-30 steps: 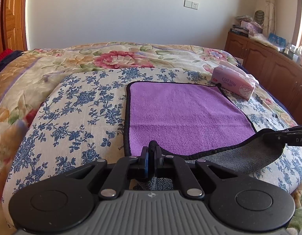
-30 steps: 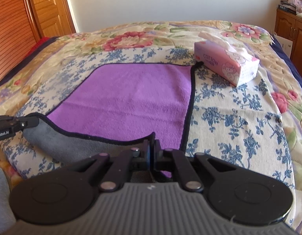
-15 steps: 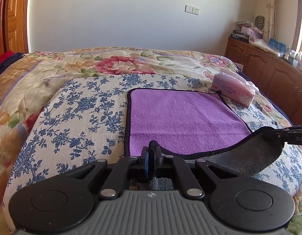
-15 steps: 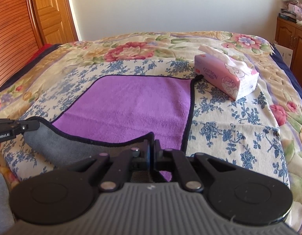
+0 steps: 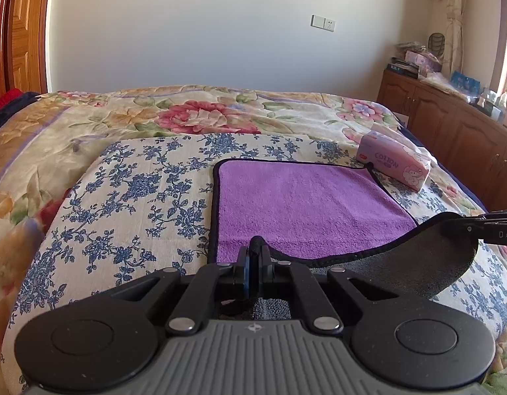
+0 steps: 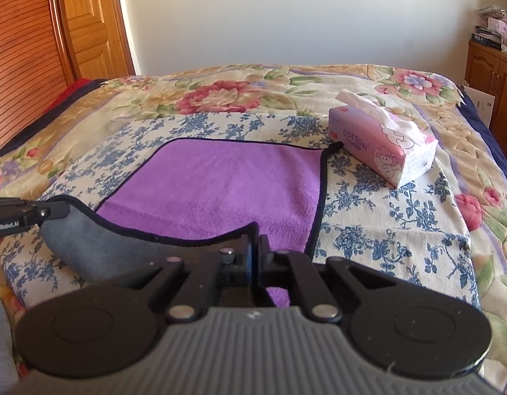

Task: Fold towel

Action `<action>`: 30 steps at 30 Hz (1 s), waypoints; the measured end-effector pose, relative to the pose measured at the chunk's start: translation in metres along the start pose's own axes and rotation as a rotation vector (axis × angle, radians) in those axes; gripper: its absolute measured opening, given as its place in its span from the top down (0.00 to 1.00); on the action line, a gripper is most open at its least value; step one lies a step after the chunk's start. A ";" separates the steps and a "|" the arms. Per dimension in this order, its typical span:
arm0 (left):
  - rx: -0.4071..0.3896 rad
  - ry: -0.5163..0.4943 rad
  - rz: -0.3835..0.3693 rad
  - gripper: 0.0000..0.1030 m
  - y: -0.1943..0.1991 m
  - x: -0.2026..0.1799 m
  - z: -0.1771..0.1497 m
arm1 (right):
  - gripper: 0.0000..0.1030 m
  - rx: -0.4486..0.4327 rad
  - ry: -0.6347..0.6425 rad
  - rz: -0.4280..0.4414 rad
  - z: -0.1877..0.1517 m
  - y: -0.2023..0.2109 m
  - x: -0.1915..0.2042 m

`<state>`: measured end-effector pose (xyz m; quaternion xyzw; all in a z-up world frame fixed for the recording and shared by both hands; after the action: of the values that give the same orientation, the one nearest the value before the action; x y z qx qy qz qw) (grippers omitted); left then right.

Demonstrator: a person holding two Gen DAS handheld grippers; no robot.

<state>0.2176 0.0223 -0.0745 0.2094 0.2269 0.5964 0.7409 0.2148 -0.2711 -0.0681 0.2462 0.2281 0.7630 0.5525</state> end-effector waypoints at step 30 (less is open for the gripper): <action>-0.048 0.002 -0.022 0.95 -0.037 0.007 0.033 | 0.96 -0.087 0.075 0.011 0.029 -0.027 -0.010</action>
<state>0.2673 0.0204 -0.0694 0.1884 0.2153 0.5938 0.7521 0.2554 -0.2704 -0.0641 0.1944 0.2139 0.7838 0.5496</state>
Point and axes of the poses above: each gripper's, at about its wrist camera, not at the fingertips, and y roughly against the way its jaws point, x to its left, z to its top, the point moved 2 cm from there along -y, roughly the way its jaws point, and after that the axes turned 2 degrees about -y, right-handed, at the moved point
